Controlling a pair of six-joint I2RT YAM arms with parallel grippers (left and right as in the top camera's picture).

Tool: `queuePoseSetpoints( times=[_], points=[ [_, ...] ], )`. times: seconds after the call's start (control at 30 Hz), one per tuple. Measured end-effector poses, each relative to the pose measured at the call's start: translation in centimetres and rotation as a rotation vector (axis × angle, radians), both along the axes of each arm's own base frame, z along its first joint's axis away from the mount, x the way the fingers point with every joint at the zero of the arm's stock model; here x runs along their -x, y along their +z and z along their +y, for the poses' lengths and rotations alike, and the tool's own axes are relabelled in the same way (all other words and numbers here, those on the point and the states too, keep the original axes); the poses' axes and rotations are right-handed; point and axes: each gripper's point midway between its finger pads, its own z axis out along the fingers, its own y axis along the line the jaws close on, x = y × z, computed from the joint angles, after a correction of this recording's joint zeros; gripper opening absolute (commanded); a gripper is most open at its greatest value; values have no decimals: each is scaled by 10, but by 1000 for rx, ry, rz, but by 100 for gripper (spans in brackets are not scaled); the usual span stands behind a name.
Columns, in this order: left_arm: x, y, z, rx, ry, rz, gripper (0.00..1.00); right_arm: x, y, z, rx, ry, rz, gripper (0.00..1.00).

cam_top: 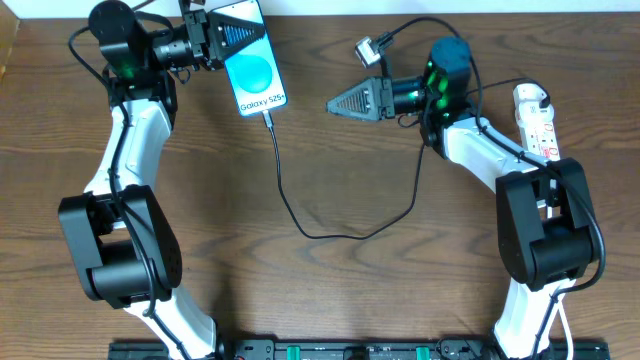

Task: Plug charger to phone and switch on socket
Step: 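Raise the right arm back toward the top-right corner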

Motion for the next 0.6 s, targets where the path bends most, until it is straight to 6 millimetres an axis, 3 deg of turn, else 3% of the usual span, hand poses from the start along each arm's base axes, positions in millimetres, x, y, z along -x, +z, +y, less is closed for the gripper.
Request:
queuePoseSetpoints(
  times=[0.23, 0.37, 0.6],
  points=[
    [2, 0, 0, 0, -12, 12, 7, -16, -43, -3, 124, -135, 154, 99],
    [2, 0, 0, 0, -13, 12, 7, -22, -75, -20, 224, -213, 228, 99],
    [2, 0, 0, 0, -12, 12, 7, -32, -108, -57, 355, -328, 271, 99]
  ],
)
